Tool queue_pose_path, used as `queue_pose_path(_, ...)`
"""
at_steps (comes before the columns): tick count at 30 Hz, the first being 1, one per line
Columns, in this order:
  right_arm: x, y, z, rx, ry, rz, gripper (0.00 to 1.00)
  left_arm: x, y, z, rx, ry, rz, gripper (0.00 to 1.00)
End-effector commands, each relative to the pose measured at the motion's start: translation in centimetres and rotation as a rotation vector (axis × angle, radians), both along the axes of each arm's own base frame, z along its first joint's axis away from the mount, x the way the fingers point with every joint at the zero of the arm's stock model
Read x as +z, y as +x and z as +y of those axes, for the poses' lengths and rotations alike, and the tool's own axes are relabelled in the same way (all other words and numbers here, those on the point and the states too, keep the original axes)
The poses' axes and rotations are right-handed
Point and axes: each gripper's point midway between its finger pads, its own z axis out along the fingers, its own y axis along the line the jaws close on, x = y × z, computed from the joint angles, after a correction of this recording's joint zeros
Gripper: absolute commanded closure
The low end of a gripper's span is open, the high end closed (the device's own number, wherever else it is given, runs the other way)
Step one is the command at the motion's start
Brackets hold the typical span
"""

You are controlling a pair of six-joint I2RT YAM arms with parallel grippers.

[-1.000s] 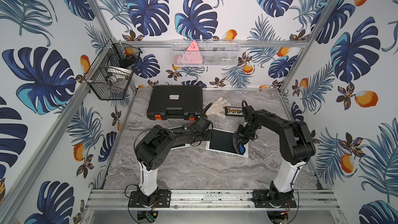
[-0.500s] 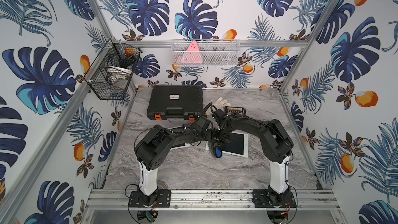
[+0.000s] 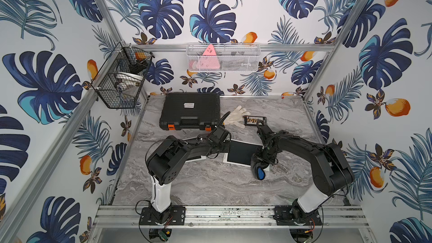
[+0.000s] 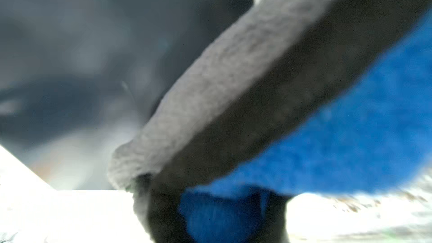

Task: Wipe the drawing tablet
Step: Wipe the dirt from the drawing tablet.

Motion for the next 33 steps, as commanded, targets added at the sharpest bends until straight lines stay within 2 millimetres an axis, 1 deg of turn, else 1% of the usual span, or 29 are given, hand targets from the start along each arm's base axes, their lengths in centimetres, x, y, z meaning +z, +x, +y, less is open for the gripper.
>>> queue_pose_path(1, -0.2, -1.2, 3.0, 0.048, -0.022, 0.010, 1.00, -6.8, -13.7, 9.7, -0.016, 0.410, 0.579, 0.84)
queue_pose_path(3, -0.1, -0.5, 6.9, 0.080, 0.033, -0.009, 1.00, -6.7, -13.8, 9.7, -0.017, 0.406, 0.584, 0.84)
queue_pose_path(5, -0.3, -0.1, 10.1, 0.085, 0.096, -0.010, 1.00, -6.7, -14.0, 9.7, -0.019, 0.400, 0.588, 0.84)
queue_pose_path(6, -0.4, 0.4, 11.6, 0.084, 0.137, -0.015, 1.00, -6.7, -14.0, 9.6, -0.021, 0.397, 0.590, 0.84)
queue_pose_path(8, -0.5, 1.1, 14.1, 0.077, 0.203, -0.013, 1.00, -6.7, -14.2, 9.5, -0.020, 0.388, 0.593, 0.84)
queue_pose_path(12, -0.5, 1.9, 17.7, 0.049, 0.323, -0.007, 1.00, -6.8, -14.5, 9.4, -0.016, 0.368, 0.605, 0.84)
queue_pose_path(14, -0.4, 2.1, 18.9, 0.029, 0.372, -0.004, 1.00, -6.8, -14.7, 9.3, -0.016, 0.359, 0.610, 0.84)
queue_pose_path(16, -0.5, 2.0, 19.8, 0.002, 0.423, 0.005, 1.00, -6.8, -14.8, 9.3, -0.009, 0.348, 0.617, 0.85)
queue_pose_path(19, -0.5, 1.9, 20.6, -0.052, 0.488, 0.011, 1.00, -7.0, -15.0, 9.2, -0.001, 0.329, 0.631, 0.85)
queue_pose_path(20, -1.2, 1.2, 20.2, -0.075, 0.488, 0.029, 1.00, -7.0, -15.1, 9.2, 0.003, 0.326, 0.638, 0.85)
queue_pose_path(22, -1.5, 0.8, 19.8, -0.099, 0.491, 0.038, 1.00, -7.0, -15.0, 9.3, 0.008, 0.328, 0.637, 0.85)
queue_pose_path(25, -1.9, 0.4, 16.9, -0.105, 0.389, 0.043, 1.00, -6.7, -14.7, 9.5, 0.011, 0.339, 0.629, 0.85)
queue_pose_path(28, -2.2, -0.1, 12.6, -0.133, 0.293, 0.051, 1.00, -6.7, -14.8, 9.7, 0.010, 0.356, 0.631, 0.85)
queue_pose_path(30, -2.5, -0.4, 8.9, -0.165, 0.243, 0.056, 1.00, -6.6, -14.7, 9.9, 0.008, 0.365, 0.629, 0.85)
queue_pose_path(32, -2.4, -0.5, 5.9, -0.176, 0.211, 0.052, 1.00, -6.4, -14.7, 9.8, 0.006, 0.362, 0.623, 0.85)
queue_pose_path(33, -2.2, -0.4, 4.8, -0.175, 0.201, 0.045, 1.00, -6.2, -14.7, 9.7, 0.007, 0.356, 0.621, 0.85)
